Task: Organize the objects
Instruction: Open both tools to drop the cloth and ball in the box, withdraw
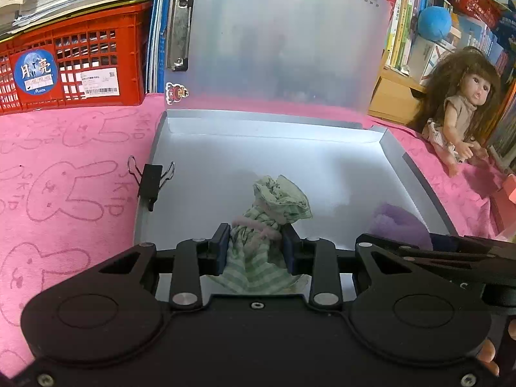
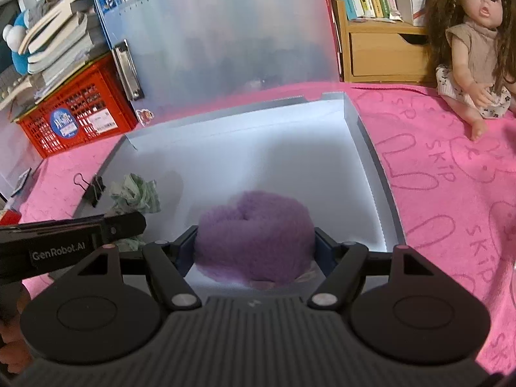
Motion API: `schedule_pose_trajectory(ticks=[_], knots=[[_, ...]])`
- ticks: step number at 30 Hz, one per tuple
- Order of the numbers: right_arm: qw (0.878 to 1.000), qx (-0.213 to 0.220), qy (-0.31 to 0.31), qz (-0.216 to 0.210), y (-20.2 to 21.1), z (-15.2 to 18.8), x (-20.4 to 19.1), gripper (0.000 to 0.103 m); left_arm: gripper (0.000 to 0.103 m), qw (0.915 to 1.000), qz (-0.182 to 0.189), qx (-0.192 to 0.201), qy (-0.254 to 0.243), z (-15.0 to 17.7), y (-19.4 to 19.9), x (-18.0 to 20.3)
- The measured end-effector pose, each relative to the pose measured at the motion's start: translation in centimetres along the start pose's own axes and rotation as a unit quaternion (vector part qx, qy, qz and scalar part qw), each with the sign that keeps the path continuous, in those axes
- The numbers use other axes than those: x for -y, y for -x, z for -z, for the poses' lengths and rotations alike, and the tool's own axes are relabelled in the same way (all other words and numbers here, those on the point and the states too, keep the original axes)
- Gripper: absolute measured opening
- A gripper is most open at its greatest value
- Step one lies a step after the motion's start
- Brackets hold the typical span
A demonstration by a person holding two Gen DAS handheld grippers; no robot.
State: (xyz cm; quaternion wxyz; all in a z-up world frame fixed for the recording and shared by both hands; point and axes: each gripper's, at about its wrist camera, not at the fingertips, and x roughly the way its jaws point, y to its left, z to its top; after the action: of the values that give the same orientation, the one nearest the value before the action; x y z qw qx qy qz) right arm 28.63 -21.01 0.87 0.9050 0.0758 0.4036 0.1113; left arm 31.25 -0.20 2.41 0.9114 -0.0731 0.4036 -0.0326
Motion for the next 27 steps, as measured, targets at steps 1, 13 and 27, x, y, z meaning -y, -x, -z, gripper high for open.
schedule_pose_trajectory(ticks=[1,13,27], knots=[[1.000,0.003,0.003,0.002,0.0,0.1,0.0,0.074,0.032,1.0000,-0.001,0.001,-0.002,0.1,0.0,0.0],[1.000,0.020,0.008,0.002,1.0,0.4,-0.2,0.090,0.046,0.9993,-0.001,0.024,-0.028,0.3,1.7,0.7],[0.994,0.088,0.060,0.009,8.3,2.3,-1.7,0.098,0.075,0.9970,0.025,0.055,-0.048,2.3,8.6,0.6]])
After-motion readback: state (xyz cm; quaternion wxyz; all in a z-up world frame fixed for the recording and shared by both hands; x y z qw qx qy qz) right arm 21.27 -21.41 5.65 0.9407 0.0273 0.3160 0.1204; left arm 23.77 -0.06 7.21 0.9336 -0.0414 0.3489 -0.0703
